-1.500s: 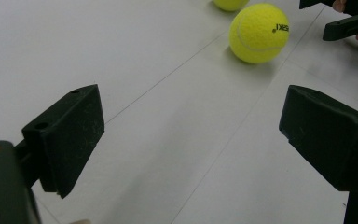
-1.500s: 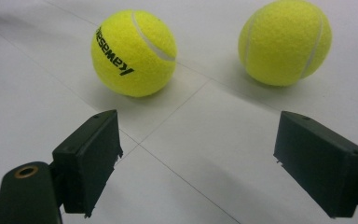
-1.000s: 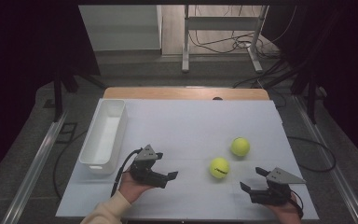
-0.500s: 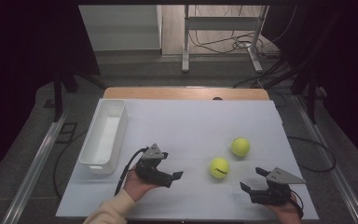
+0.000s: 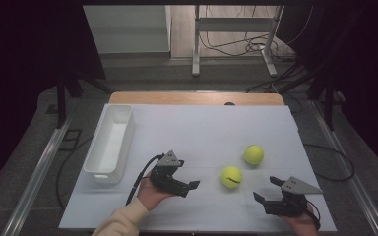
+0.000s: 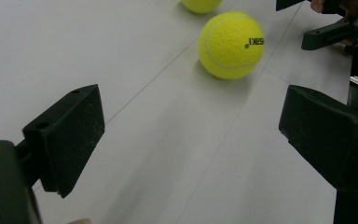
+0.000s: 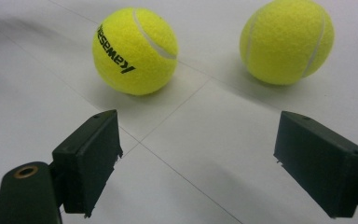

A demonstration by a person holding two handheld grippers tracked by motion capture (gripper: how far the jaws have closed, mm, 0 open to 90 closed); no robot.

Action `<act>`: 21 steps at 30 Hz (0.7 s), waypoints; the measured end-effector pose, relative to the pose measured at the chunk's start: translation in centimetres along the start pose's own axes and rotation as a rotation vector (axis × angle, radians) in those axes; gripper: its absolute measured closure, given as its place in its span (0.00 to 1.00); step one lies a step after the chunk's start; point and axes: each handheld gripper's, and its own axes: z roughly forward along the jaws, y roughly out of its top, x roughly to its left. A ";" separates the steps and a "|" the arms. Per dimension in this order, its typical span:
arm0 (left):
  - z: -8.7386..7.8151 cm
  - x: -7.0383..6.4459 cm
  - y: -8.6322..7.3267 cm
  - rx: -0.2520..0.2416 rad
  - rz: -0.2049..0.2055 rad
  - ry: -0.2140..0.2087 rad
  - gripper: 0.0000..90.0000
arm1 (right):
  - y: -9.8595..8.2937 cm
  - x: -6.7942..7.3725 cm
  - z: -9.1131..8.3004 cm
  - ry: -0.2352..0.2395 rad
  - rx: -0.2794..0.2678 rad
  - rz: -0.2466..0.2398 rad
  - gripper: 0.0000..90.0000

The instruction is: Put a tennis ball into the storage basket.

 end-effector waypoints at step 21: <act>1.6 -0.8 1.3 0.014 0.019 -0.026 0.09 | 0.0 0.0 -0.1 0.002 -0.002 0.002 0.17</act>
